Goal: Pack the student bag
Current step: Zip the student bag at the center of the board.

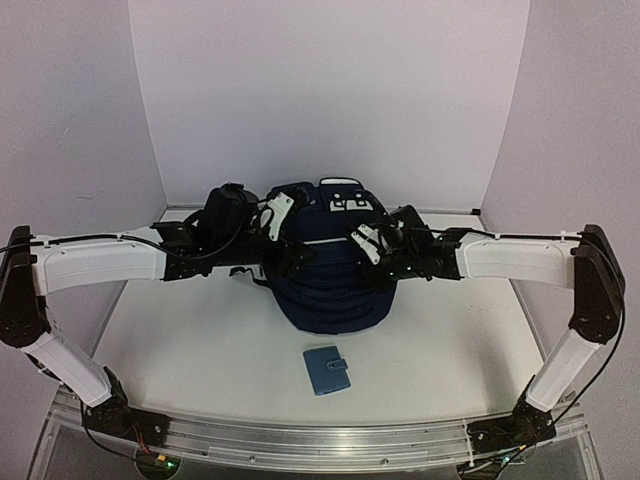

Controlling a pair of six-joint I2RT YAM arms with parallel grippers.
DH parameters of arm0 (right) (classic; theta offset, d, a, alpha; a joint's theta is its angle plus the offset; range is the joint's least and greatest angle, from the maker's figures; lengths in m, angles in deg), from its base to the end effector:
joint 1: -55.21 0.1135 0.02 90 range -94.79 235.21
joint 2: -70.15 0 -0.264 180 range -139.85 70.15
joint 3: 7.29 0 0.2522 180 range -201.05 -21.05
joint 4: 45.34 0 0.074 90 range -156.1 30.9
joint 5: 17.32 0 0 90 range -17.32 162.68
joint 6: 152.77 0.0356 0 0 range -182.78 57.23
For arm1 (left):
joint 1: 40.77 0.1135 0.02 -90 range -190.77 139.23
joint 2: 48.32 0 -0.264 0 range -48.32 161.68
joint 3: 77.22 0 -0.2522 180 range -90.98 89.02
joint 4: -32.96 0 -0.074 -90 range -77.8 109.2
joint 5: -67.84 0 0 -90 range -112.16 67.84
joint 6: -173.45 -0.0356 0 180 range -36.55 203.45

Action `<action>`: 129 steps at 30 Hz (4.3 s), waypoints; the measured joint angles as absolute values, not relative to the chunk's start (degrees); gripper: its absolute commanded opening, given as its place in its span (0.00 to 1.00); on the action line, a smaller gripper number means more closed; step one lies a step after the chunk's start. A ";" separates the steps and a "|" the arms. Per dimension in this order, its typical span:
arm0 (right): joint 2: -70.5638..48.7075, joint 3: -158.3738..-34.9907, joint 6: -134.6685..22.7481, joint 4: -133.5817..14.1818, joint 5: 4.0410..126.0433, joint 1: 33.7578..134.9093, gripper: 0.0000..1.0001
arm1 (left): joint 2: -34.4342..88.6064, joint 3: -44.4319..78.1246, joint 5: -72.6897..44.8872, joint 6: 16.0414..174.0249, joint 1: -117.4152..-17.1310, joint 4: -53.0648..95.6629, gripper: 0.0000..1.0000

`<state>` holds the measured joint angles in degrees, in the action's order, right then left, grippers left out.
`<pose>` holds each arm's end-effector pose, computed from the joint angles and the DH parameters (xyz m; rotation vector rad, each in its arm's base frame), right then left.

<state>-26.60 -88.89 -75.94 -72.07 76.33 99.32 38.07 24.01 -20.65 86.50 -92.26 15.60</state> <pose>0.2716 0.2601 0.2366 -1.0775 2.0416 0.2040 0.2189 -0.2766 0.2973 0.8625 1.8752 -0.6269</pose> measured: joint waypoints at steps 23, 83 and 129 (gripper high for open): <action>-23.05 -88.29 -73.96 -68.37 71.16 99.11 0.00 | 41.04 26.08 -17.68 62.87 -92.26 16.39 0.61; -28.41 -86.89 -75.03 -66.86 74.71 96.33 0.00 | 44.19 27.46 -17.71 53.80 -92.26 24.30 0.61; -29.13 -81.85 -79.47 -52.93 84.51 96.59 0.18 | 47.91 30.89 -19.42 40.68 -92.26 34.35 0.61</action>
<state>-29.13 -81.85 -79.47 -52.93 84.51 96.59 47.91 30.89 -19.42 40.68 -92.26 34.35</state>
